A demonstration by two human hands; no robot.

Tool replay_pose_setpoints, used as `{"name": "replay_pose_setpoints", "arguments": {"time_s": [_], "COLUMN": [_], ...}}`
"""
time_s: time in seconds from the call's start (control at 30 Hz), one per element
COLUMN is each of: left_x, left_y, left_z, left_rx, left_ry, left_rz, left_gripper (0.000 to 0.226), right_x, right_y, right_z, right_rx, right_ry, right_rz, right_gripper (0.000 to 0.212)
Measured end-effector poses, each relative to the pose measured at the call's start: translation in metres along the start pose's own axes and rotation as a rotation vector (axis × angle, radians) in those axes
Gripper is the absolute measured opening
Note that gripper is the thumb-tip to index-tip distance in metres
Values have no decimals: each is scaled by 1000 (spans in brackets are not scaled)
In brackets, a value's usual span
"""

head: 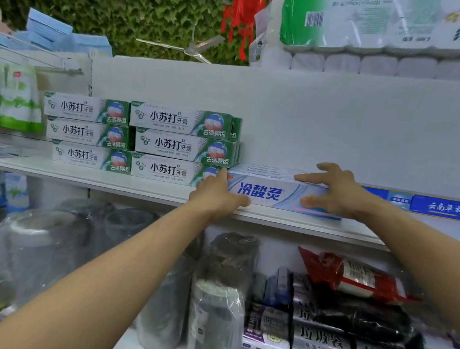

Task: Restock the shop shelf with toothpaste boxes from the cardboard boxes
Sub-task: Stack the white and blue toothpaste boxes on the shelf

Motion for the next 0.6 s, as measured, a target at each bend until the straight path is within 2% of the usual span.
{"name": "replay_pose_setpoints", "arguments": {"time_s": [0.27,0.43,0.53,0.6], "left_x": [-5,-1,9,18], "left_y": [-17,-17,-8,6], "left_z": [-4,-4,-3,-3], "left_rx": [23,38,29,-9], "left_ry": [-118,-101,32,112], "left_rz": [23,31,140,231], "left_gripper": [99,95,81,69], "right_x": [-15,-22,-22,-18], "right_y": [-10,-9,-2,6], "right_z": [1,-3,-7,-14], "right_rx": [14,0,-47,-42], "right_ry": [43,144,207,250], "right_rz": [-2,2,25,100], "right_gripper": [55,56,58,60]}}
Point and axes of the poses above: each hand's wrist, its own y-axis away from the middle knuckle, its own x-axis out of the back of the hand, z = x × y, the point moved 5 cm from there along -y, towards the middle knuckle, and after that the axes turned 11 degrees about z, right-handed, at the moved point
